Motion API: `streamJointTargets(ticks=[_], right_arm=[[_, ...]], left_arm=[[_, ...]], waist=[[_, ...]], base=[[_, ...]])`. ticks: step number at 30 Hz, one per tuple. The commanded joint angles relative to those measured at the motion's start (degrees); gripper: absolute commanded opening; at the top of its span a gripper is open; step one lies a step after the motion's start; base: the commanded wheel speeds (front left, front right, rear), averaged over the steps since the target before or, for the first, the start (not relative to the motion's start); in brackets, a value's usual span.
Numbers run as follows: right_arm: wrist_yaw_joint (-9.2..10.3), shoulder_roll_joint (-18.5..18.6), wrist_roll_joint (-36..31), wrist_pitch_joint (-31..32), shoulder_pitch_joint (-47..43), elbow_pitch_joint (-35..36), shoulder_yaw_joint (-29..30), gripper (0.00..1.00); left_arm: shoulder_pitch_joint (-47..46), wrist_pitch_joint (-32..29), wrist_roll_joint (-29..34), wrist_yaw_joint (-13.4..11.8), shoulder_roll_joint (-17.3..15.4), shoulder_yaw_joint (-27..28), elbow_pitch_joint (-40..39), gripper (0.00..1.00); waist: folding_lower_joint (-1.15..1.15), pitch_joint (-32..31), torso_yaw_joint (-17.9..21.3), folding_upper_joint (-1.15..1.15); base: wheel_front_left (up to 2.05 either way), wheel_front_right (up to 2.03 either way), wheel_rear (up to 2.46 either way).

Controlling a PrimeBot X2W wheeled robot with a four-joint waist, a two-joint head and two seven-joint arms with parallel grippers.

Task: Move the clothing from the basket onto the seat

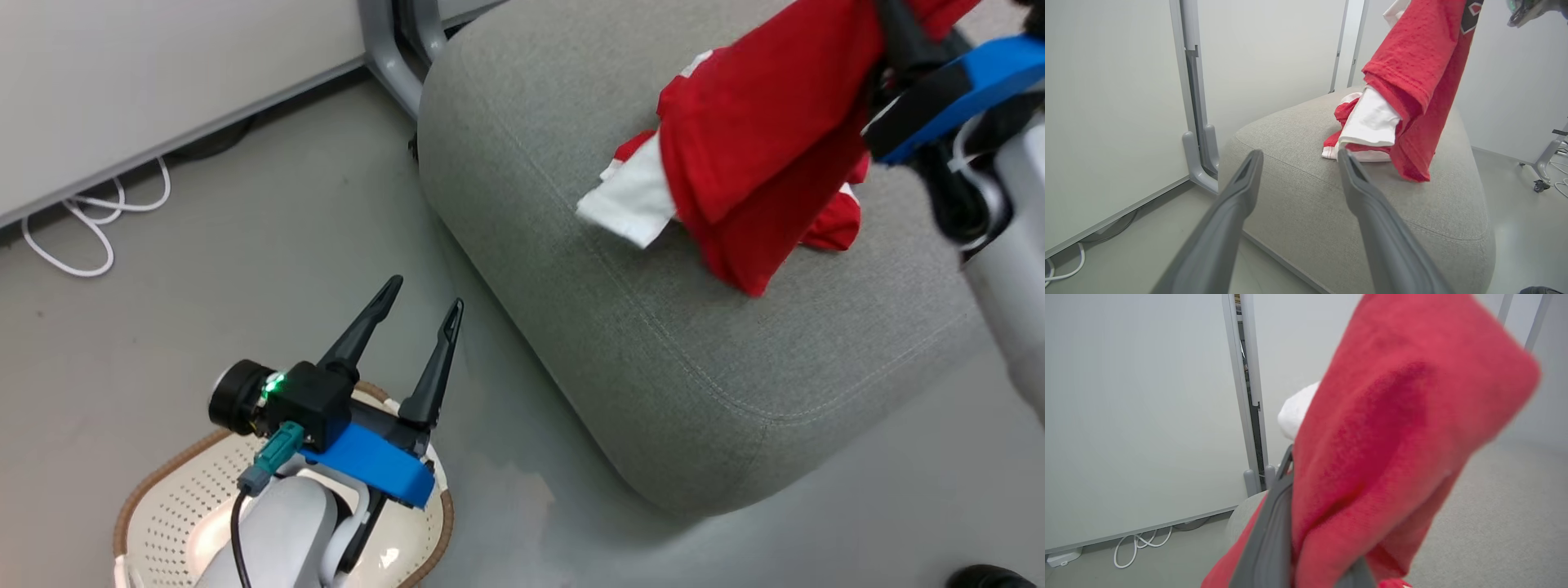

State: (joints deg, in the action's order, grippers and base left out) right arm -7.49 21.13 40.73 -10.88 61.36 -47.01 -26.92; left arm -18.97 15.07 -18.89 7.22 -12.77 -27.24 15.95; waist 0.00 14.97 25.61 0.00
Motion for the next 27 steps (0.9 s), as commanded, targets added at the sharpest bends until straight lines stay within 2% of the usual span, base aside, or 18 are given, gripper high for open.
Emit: streamJointTargets(ticks=[1, 5, 12, 21, 27], right_arm=[[-0.01, 0.8, -0.7, -0.2, 2.4, 0.0, 1.6, 0.0], [-0.01, 4.3, -2.6, -1.3, 6.5, -0.2, 7.5, 0.0], [-0.01, 7.3, -4.4, -2.6, 7.0, 0.6, 14.7, 0.0], [-0.01, 4.5, -6.0, -3.8, 3.0, -2.7, 20.6, 0.0], [-0.01, 2.0, -9.1, -4.2, 2.3, -6.2, 21.5, 0.0]], left_arm=[[-1.6, 0.1, 0.5, 0.4, -0.8, 0.0, -0.6, 1.0], [-4.1, 0.1, 1.2, 0.4, -2.1, -0.4, -2.2, 1.0], [-8.4, 0.1, 2.0, 0.4, -4.4, -1.1, -4.2, 1.0], [-14.1, 0.1, 3.0, 0.3, -7.2, -2.2, -6.6, 1.0], [-13.9, 0.1, 3.3, 0.3, -7.4, -1.8, -6.9, 1.0]], waist=[[0.0, 3.7, -1.5, 0.0], [0.0, 8.4, -2.9, 0.0], [0.0, 15.4, -5.6, 0.0], [0.0, 23.6, -8.4, 0.0], [0.0, 25.1, -9.1, 0.0]], base=[[0.0, 0.0, 0.0], [0.0, 0.0, 0.0], [0.0, 0.0, 0.0], [0.0, 0.0, 0.0], [0.0, 0.0, 0.0]])
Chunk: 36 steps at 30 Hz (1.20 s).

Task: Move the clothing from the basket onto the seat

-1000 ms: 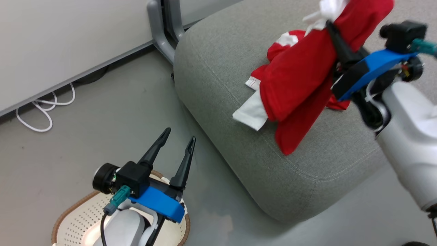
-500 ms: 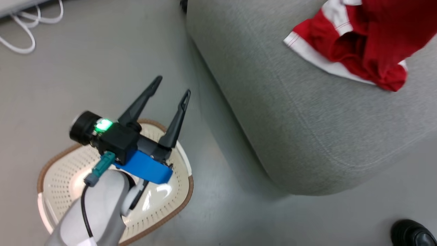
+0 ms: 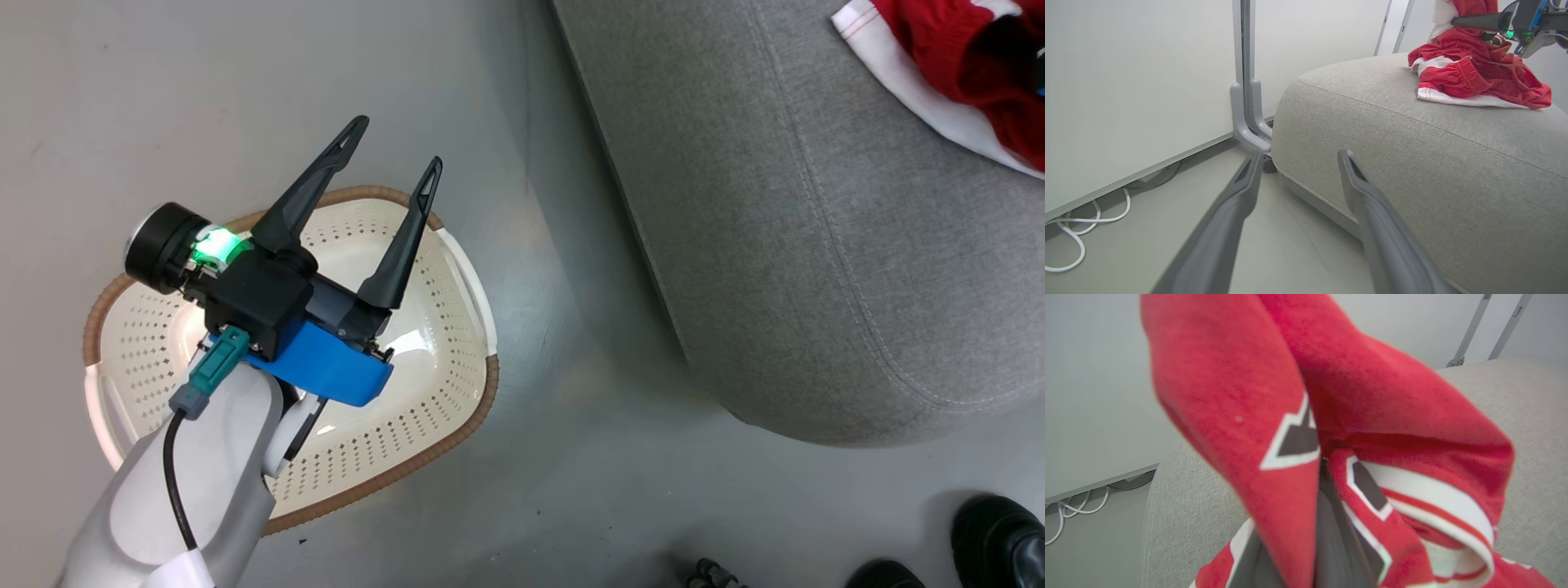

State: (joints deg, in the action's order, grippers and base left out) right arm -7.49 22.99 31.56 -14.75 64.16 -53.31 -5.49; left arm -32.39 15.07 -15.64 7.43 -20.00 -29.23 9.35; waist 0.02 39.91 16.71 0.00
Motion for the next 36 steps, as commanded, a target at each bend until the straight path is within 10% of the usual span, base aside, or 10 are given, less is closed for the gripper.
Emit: streamJointTargets(ticks=[1, 13, 15, 16, 17, 36], right_arm=[[-0.01, -0.2, -0.2, -0.4, -0.5, -0.3, 0.1, 0.0], [-0.01, -1.3, -2.5, -0.5, -1.7, -0.5, 1.3, 0.0], [-0.01, -1.1, -2.8, -0.5, -2.1, -0.2, 1.5, 0.43], [-0.01, -1.1, -3.1, -0.5, -2.3, -0.1, 1.5, 0.95], [-0.01, -1.0, -3.3, -0.5, -2.5, 0.0, 1.6, 1.0], [-0.01, -2.7, -6.2, -0.5, -14.5, 5.6, -1.0, 1.0]], left_arm=[[-0.3, 0.1, 0.1, 0.1, -0.1, 0.2, -0.4, 1.0], [0.3, 0.1, 0.0, 0.1, 1.0, 0.2, -0.1, 1.0], [0.3, 0.1, -0.1, 0.1, 1.1, 0.2, 0.2, 1.0], [0.3, 0.1, -0.2, 0.1, 1.1, 0.2, 0.4, 1.0], [0.4, 0.1, -0.2, 0.1, 1.2, 0.2, 0.5, 1.0], [5.9, 0.1, -2.1, 0.1, 5.6, 2.5, 2.3, 1.0]], waist=[[-0.02, 0.1, -0.3, 0.0], [-0.02, -1.4, -0.7, 0.0], [-0.02, -1.7, -0.7, 0.0], [-0.02, -1.9, -0.7, 0.0], [-0.02, -2.1, -0.7, 0.0], [-0.02, -13.5, -2.7, 0.0]], base=[[0.0, 0.0, 0.0], [0.0, 0.0, 0.0], [0.0, 0.0, 0.0], [0.0, 0.0, 0.0], [0.0, 0.0, 0.0], [0.0, 0.0, 0.0]])
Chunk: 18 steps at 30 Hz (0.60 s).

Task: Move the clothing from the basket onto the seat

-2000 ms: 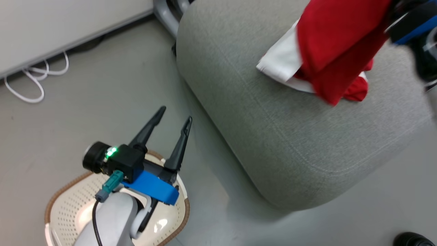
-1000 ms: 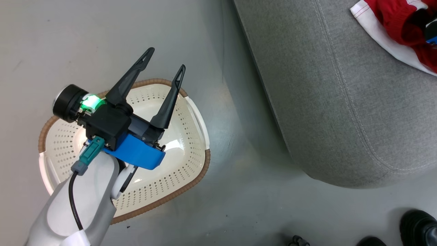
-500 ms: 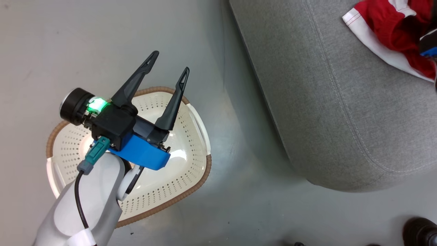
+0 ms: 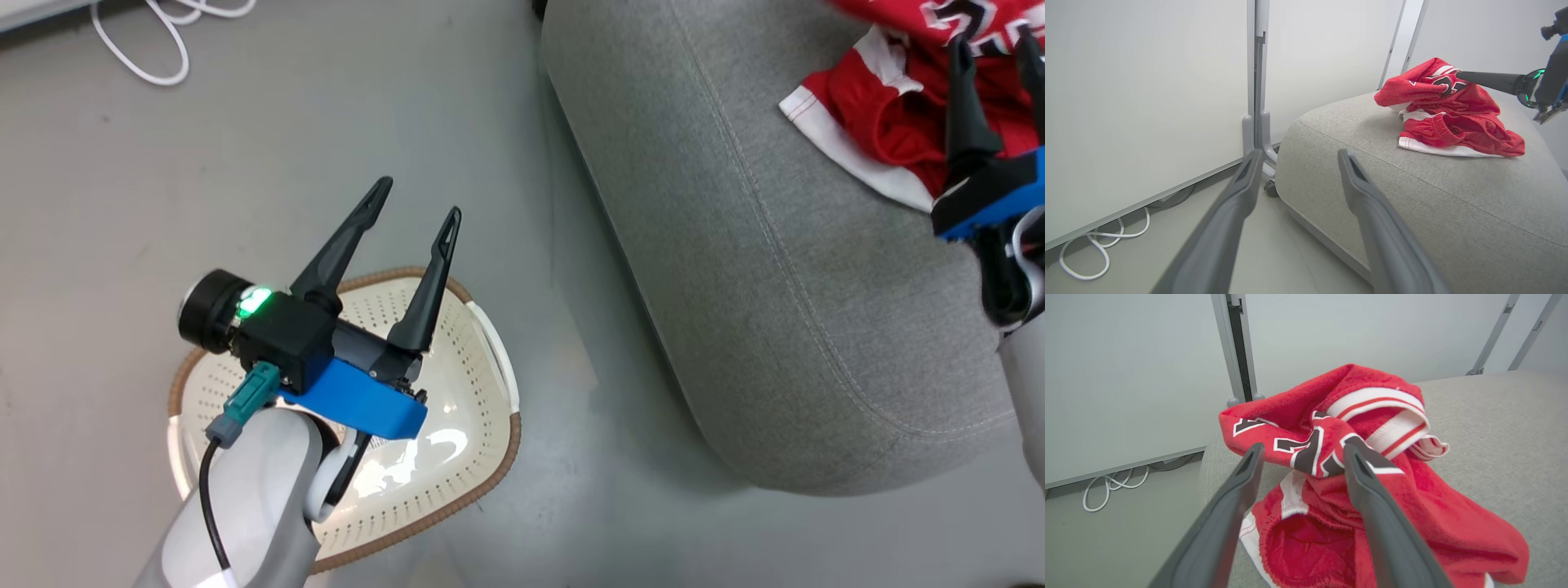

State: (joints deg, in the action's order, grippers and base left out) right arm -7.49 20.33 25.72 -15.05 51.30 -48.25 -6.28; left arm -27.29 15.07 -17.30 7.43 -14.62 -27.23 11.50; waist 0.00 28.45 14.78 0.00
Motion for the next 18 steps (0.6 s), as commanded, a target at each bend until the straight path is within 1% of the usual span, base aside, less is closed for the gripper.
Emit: streamJointTargets(ticks=[1, 11, 15, 18], right_arm=[[-0.01, -0.1, -0.9, -0.2, -2.5, 0.9, -0.6, 1.0], [-0.01, -0.8, -2.2, 0.0, -10.9, 4.9, -3.8, 1.0], [-0.01, -0.4, -2.8, 0.4, -15.0, 7.3, -4.2, 1.0], [-0.01, -0.9, -3.5, 1.2, -18.3, 10.0, -3.9, 1.0]], left_arm=[[1.4, 0.1, -0.6, 0.1, 0.6, 0.8, 0.3, 1.0], [7.5, 0.1, -2.4, 0.1, 3.6, 3.0, 1.3, 1.0], [10.2, 0.1, -2.8, 0.1, 5.0, 3.9, 2.0, 1.0], [12.4, 0.1, -3.2, 0.1, 5.9, 5.4, 2.5, 1.0]], waist=[[0.0, -2.9, -1.0, 0.0], [0.0, -11.6, -4.0, 0.0], [0.0, -15.3, -6.3, 0.0], [0.0, -17.8, -7.8, 0.0]], base=[[0.0, 0.0, 0.0], [0.0, 0.0, 0.0], [0.0, 0.0, 0.0], [0.0, 0.0, 0.0]])
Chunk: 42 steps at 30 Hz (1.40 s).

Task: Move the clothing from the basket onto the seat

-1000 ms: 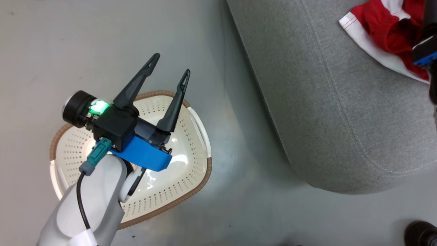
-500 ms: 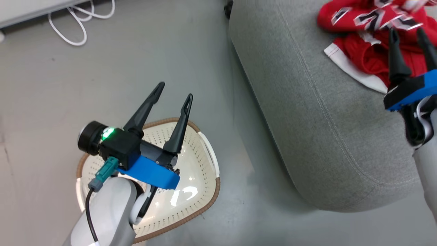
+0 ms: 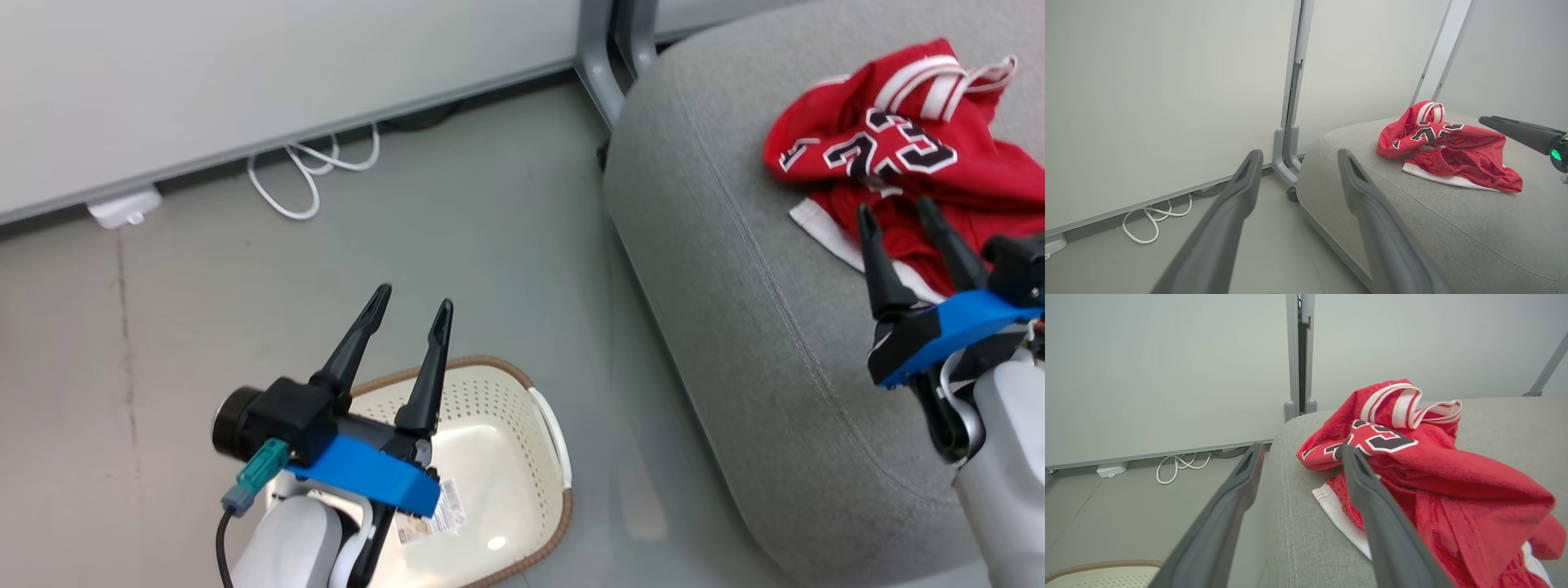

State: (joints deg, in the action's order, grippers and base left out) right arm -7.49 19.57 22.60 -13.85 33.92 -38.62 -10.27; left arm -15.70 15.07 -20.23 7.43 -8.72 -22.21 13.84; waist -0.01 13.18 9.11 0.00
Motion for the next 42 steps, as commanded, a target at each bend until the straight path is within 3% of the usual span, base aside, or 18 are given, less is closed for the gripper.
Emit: streamJointTargets(ticks=[1, 24, 42], right_arm=[[-0.01, -0.4, -0.6, 0.5, -2.1, 1.4, 0.1, 1.0], [-0.01, -10.3, -8.7, 7.0, -25.4, 23.8, 3.4, 1.0], [-0.01, -14.5, -11.9, 9.4, -33.0, 30.3, 8.5, 1.0]], left_arm=[[1.6, 0.1, -0.4, 0.1, 0.3, 0.9, 0.5, 1.0], [10.3, 0.1, 0.8, 0.1, 1.7, 11.5, 5.1, 1.0], [13.2, 0.1, 1.3, 0.1, 1.3, 15.4, 8.3, 1.0]], waist=[[0.01, -3.2, -2.6, 0.0], [0.01, -13.6, -13.0, 0.0], [0.01, -15.6, -13.7, 0.0]], base=[[0.0, 0.0, 0.0], [0.0, 0.0, 0.0], [0.0, 0.0, 0.0]])
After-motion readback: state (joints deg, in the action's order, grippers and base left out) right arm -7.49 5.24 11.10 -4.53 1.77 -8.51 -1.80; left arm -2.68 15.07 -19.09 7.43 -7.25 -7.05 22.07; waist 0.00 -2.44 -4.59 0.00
